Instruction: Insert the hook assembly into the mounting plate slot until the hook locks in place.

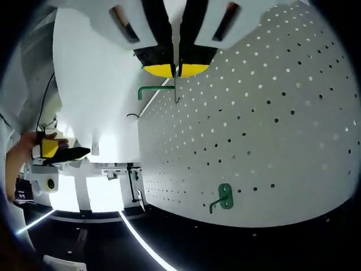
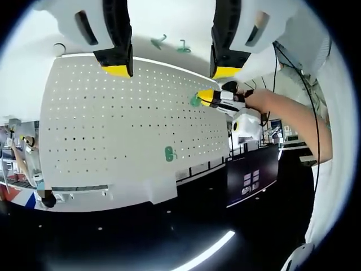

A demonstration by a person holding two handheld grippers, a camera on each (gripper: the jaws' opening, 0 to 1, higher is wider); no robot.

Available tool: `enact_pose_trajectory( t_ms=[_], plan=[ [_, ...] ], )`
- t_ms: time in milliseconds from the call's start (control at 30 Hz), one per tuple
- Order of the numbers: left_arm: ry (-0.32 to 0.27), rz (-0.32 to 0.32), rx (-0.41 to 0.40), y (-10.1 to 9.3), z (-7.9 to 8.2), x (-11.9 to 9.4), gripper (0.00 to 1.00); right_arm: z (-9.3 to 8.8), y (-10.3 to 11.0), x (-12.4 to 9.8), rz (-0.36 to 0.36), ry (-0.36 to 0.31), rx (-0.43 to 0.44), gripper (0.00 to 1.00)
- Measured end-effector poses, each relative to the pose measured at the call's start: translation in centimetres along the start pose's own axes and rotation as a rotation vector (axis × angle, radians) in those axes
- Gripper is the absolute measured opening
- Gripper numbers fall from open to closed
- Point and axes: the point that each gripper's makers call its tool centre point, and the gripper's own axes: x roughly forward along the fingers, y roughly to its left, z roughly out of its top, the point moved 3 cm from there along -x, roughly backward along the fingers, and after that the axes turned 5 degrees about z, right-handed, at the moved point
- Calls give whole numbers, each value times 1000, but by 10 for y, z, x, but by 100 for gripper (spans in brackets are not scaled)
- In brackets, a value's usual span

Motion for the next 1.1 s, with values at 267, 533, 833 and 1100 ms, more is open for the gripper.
enact_pose_trajectory(
  t_ms=[267, 533, 833, 1100],
  plan=[
    [-64, 45, -48, -5, 16, -9, 2, 8, 3, -2, 1, -22, 1, 53],
    [-134, 67, -74, -11, 32, -21, 2, 11, 8, -4, 9, -25, -5, 53],
    [-198, 89, -95, -18, 45, -37, 2, 13, 12, -6, 13, -28, -12, 53],
    [-240, 115, -93, -24, 54, -50, 2, 12, 12, -9, 9, -28, -16, 53]
  ],
)
